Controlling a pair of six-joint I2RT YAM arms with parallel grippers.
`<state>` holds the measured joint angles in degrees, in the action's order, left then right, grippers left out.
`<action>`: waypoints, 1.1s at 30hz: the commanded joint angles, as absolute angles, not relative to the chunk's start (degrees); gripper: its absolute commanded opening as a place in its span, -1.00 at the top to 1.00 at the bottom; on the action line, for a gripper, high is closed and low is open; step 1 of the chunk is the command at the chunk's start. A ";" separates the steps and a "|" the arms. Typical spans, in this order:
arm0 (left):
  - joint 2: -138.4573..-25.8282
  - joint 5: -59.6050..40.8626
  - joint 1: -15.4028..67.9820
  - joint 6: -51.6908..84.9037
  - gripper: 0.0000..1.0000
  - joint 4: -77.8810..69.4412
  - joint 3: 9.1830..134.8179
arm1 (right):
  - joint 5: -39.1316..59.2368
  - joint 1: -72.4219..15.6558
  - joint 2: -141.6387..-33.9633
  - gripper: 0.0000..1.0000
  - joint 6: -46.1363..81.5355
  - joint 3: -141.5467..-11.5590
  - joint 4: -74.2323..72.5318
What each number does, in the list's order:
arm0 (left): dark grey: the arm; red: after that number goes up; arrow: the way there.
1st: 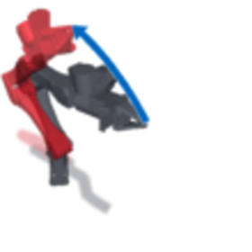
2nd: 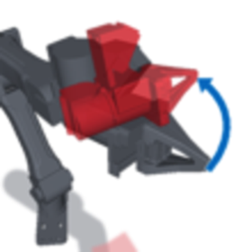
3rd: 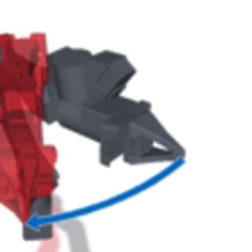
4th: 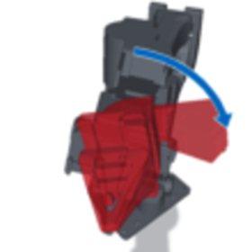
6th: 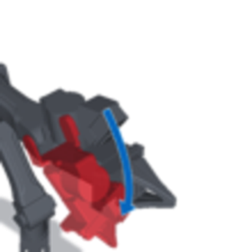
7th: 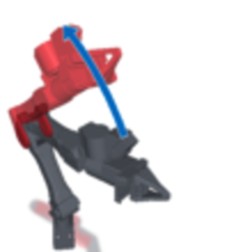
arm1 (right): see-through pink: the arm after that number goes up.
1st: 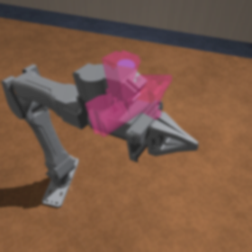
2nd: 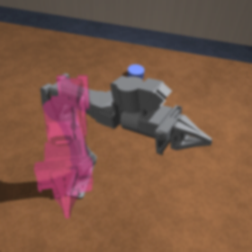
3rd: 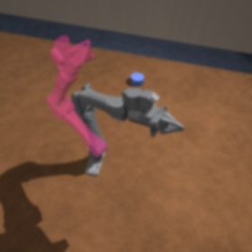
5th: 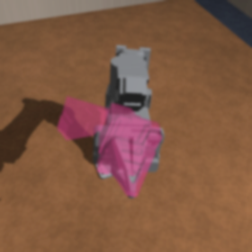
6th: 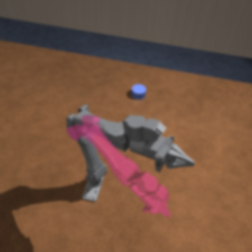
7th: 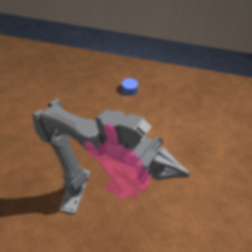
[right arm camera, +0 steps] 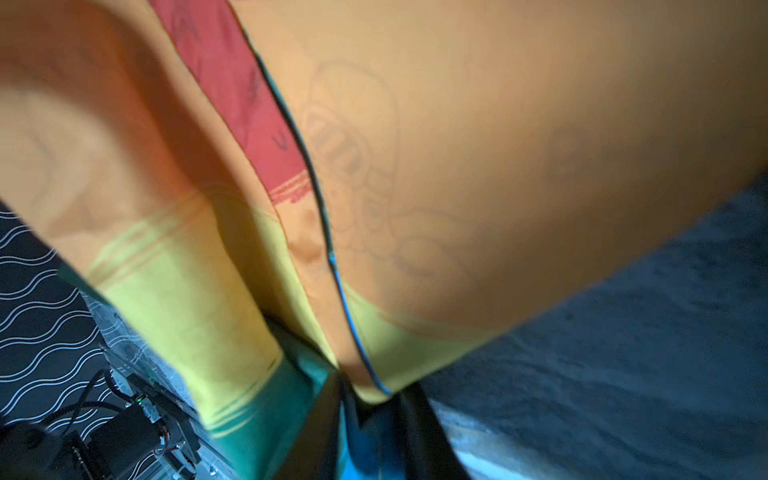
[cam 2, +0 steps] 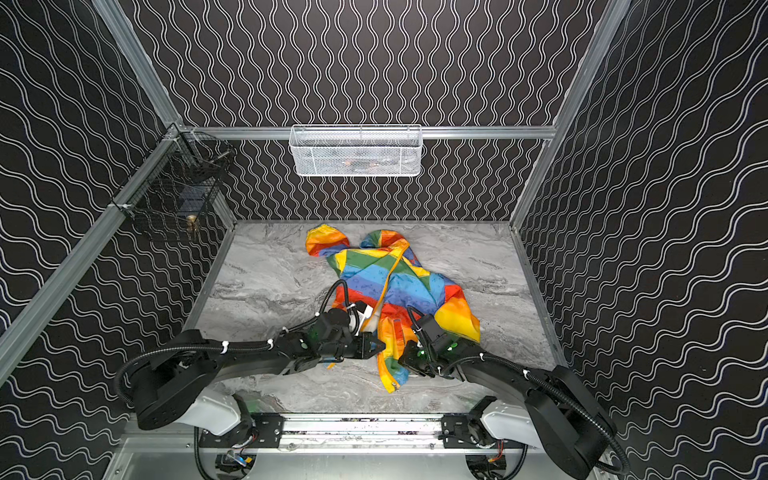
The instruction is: Zip up the jacket
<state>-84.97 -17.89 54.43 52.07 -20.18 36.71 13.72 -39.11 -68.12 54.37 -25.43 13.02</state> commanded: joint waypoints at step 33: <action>-90.17 -15.06 54.49 55.25 -0.17 -22.96 29.54 | 12.61 -37.09 -83.58 0.61 47.50 -42.14 13.06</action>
<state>-88.99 -14.63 54.43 54.00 -20.73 29.95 11.22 -37.74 -83.83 46.30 -43.24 15.68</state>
